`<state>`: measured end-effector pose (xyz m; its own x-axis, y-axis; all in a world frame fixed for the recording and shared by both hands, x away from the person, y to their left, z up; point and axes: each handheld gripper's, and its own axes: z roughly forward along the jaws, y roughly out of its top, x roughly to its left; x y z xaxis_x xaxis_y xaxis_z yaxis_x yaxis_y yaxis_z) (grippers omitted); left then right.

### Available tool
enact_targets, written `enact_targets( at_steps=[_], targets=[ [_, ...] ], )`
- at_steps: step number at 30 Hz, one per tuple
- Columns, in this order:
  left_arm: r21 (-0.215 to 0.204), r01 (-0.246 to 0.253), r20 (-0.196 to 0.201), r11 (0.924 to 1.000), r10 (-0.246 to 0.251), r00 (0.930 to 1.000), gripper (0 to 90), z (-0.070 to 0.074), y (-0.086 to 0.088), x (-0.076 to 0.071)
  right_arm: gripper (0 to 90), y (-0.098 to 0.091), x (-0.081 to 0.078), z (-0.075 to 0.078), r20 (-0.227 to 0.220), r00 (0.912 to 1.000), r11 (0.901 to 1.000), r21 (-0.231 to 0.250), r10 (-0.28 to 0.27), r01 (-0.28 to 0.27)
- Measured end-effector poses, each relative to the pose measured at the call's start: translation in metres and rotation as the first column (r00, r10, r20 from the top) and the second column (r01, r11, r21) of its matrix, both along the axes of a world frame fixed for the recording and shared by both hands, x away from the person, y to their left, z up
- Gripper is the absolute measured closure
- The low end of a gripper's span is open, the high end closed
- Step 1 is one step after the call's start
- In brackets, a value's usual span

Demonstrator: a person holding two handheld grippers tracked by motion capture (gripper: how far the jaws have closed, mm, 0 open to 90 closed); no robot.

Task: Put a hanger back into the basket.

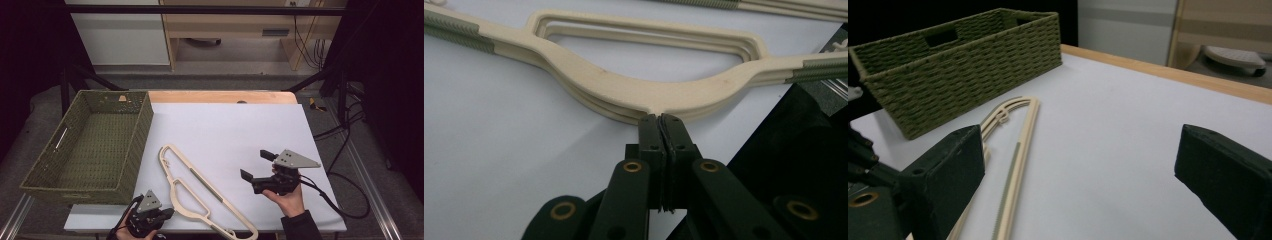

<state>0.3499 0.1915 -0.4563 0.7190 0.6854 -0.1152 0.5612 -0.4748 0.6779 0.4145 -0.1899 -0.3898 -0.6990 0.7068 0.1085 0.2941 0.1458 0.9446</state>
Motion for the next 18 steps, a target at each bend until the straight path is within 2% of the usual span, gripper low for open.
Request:
enact_targets(
  at_steps=[4, 5, 6, 7, 10, 11, 14, 18],
  targets=[
    [0.007, 0.004, 0.009, 1.0, -0.004, 1.0, 88.2, 0.007, -0.001, 0.0, 7.0, 0.021, -0.003, -0.003, -0.024, 0.9979, 0.998, -0.016, 0.06, -0.06],
    [0.006, 0.005, 0.013, 1.0, -0.005, 0.9999, 88.3, 0.011, -0.002, 0.0, 8.0, 0.032, -0.005, -0.005, -0.042, 0.9948, 0.9957, -0.005, 0.092, -0.093],
    [0.006, 0.005, 0.013, 1.0, -0.005, 0.9999, 88.3, 0.011, -0.002, 0.0, 8.0, 0.032, -0.005, -0.005, -0.042, 0.9948, 0.9957, -0.005, 0.092, -0.093],
    [0.007, 0.007, 0.023, 1.0, -0.007, 0.9997, 88.3, 0.015, -0.002, -0.001, 8.1, 0.041, -0.007, -0.007, -0.055, 0.9915, 0.9929, -0.011, 0.117, -0.118],
    [0.005, 0.006, 0.023, 1.0, -0.006, 0.9997, 88.3, 0.019, -0.003, -0.001, 8.8, 0.051, -0.009, -0.008, -0.069, 0.9886, 0.9905, -0.025, 0.133, -0.136],
    [0.014, 0.008, 0.026, 0.9999, -0.008, 0.9996, 88.3, 0.023, -0.004, 0.0, 9.4, 0.061, -0.011, -0.01, -0.079, 0.9841, 0.9862, -0.032, 0.159, -0.162],
    [0.022, 0.009, 0.021, 0.9997, -0.01, 0.9997, 88.3, 0.027, -0.006, 0.001, 11.0, 0.07, -0.013, -0.011, -0.083, 0.9822, 0.9833, -0.057, 0.168, -0.173],
    [0.042, 0.011, 0.011, 0.999, -0.012, 0.9999, 88.4, 0.036, -0.009, 0.005, 13.3, 0.088, -0.016, -0.015, -0.114, 0.973, 0.9749, -0.075, 0.201, -0.21]
  ],
)
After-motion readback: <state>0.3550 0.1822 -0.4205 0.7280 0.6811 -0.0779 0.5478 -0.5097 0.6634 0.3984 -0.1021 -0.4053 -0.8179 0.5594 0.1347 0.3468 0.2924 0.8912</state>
